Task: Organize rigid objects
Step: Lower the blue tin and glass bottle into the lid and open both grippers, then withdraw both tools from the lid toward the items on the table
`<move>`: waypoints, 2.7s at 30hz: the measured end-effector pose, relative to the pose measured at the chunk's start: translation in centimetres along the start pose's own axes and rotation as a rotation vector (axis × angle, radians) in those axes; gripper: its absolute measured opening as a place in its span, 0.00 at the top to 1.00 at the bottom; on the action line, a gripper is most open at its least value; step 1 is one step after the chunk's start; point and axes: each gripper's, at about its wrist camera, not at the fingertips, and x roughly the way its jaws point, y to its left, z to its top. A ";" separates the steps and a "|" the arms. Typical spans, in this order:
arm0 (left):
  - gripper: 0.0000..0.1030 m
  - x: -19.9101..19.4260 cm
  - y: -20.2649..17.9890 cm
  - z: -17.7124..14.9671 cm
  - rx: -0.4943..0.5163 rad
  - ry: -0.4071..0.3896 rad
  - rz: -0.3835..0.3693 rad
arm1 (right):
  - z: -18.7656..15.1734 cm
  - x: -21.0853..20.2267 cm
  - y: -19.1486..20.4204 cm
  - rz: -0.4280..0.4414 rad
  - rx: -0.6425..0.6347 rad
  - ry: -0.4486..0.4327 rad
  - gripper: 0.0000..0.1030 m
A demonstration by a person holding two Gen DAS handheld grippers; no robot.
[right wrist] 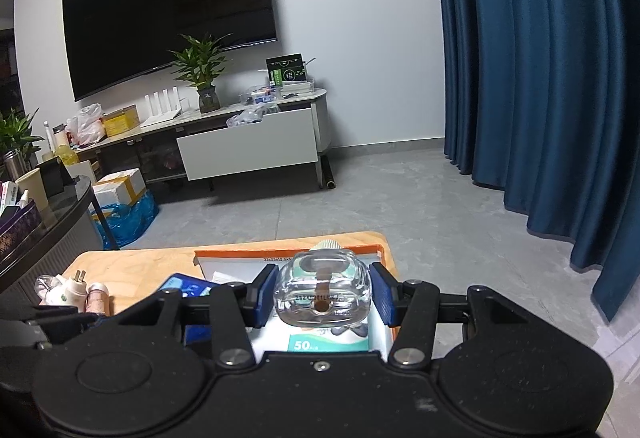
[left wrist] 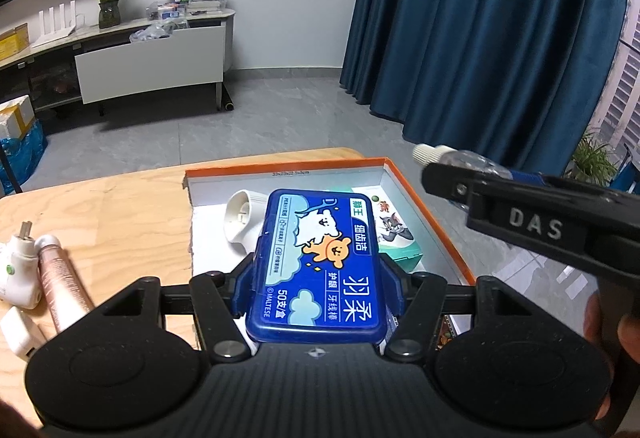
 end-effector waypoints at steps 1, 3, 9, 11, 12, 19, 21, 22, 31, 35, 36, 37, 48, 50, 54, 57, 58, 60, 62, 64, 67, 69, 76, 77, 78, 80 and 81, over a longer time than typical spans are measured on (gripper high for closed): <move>0.40 0.2 0.0 0.0 0.001 0.002 -0.002 | 0.0 0.3 0.0 0.001 0.000 0.003 0.41; 0.39 0.6 0.1 0.1 0.001 0.009 -0.008 | 0.1 0.9 0.1 0.004 0.000 0.006 0.41; 0.39 1.5 -0.1 0.1 0.004 0.023 -0.020 | 0.2 2.2 0.0 0.015 0.006 0.026 0.41; 0.39 1.7 -0.1 0.2 0.004 0.028 -0.027 | 0.2 2.6 0.0 0.016 0.007 0.032 0.41; 0.39 1.9 -0.1 0.2 0.004 0.032 -0.031 | 0.3 2.7 0.0 0.015 0.006 0.034 0.41; 0.39 3.0 0.0 0.3 0.007 0.061 -0.044 | 0.6 4.0 -0.5 0.034 0.027 0.054 0.41; 0.39 3.3 0.1 0.4 0.005 0.073 -0.056 | 0.5 4.4 -0.6 0.037 0.034 0.067 0.41; 0.39 3.4 -0.1 0.4 0.007 0.078 -0.061 | 0.4 4.6 -0.8 0.038 0.039 0.074 0.41; 0.39 5.2 -0.4 0.1 0.028 0.152 -0.138 | 0.7 6.2 -1.2 0.049 0.067 0.100 0.41; 0.33 5.3 -0.1 0.1 0.015 0.147 -0.137 | 0.5 6.9 -1.6 0.054 0.072 0.107 0.39; 0.31 5.2 0.0 0.2 0.009 0.146 -0.139 | 0.5 7.0 -1.7 0.056 0.078 0.109 0.39; 0.30 5.1 0.1 0.3 0.006 0.145 -0.137 | 0.5 7.0 -1.8 0.062 0.079 0.110 0.38; 0.17 1.4 1.8 0.2 -0.070 0.088 -0.079 | 1.1 2.9 -0.8 0.018 0.049 0.037 0.31; 0.16 0.6 2.4 0.0 -0.085 0.082 -0.058 | 1.3 2.0 -0.2 0.001 0.048 0.030 0.29; 0.13 -1.3 4.2 -0.3 -0.126 0.065 -0.024 | 1.2 0.6 1.2 0.022 0.043 0.040 0.22; 0.13 -2.4 5.7 -0.9 -0.160 0.063 -0.004 | 1.2 0.0 2.8 0.033 0.023 0.050 0.21; 0.13 -2.8 6.2 -1.1 -0.170 0.062 0.006 | 1.0 -0.2 3.4 0.041 0.015 0.055 0.21; 0.13 -3.7 7.3 -1.6 -0.192 0.055 0.027 | 0.8 -0.4 4.5 0.062 0.006 0.064 0.20; 0.13 -4.6 8.6 -2.1 -0.219 0.048 0.046 | 0.6 -0.5 5.8 0.081 -0.001 0.072 0.20; 0.13 -5.4 9.8 -2.5 -0.239 0.041 0.066 | 0.4 -0.5 7.0 0.097 -0.007 0.082 0.20; 0.13 -6.4 11.8 -3.3 -0.264 0.034 0.100 | -0.1 -0.5 9.0 0.127 -0.030 0.100 0.20; 0.13 -6.9 12.9 -3.9 -0.283 0.030 0.115 | -0.2 -0.5 10.2 0.141 -0.047 0.105 0.20; 0.12 -8.0 16.7 -6.5 -0.327 0.022 0.175 | -1.3 -0.6 13.6 0.182 -0.094 0.124 0.20; 0.12 -8.2 17.1 -6.8 -0.333 0.025 0.187 | -1.5 -0.5 14.0 0.186 -0.100 0.128 0.20; 0.12 -8.2 17.5 -7.0 -0.338 0.027 0.192 | -1.7 -0.5 14.4 0.193 -0.103 0.135 0.20; 0.12 -8.2 18.0 -7.0 -0.333 0.021 0.194 | -2.0 -0.4 15.0 0.202 -0.108 0.145 0.20; 0.11 -8.1 18.1 -6.9 -0.327 0.016 0.200 | -2.1 -0.4 15.3 0.203 -0.112 0.146 0.20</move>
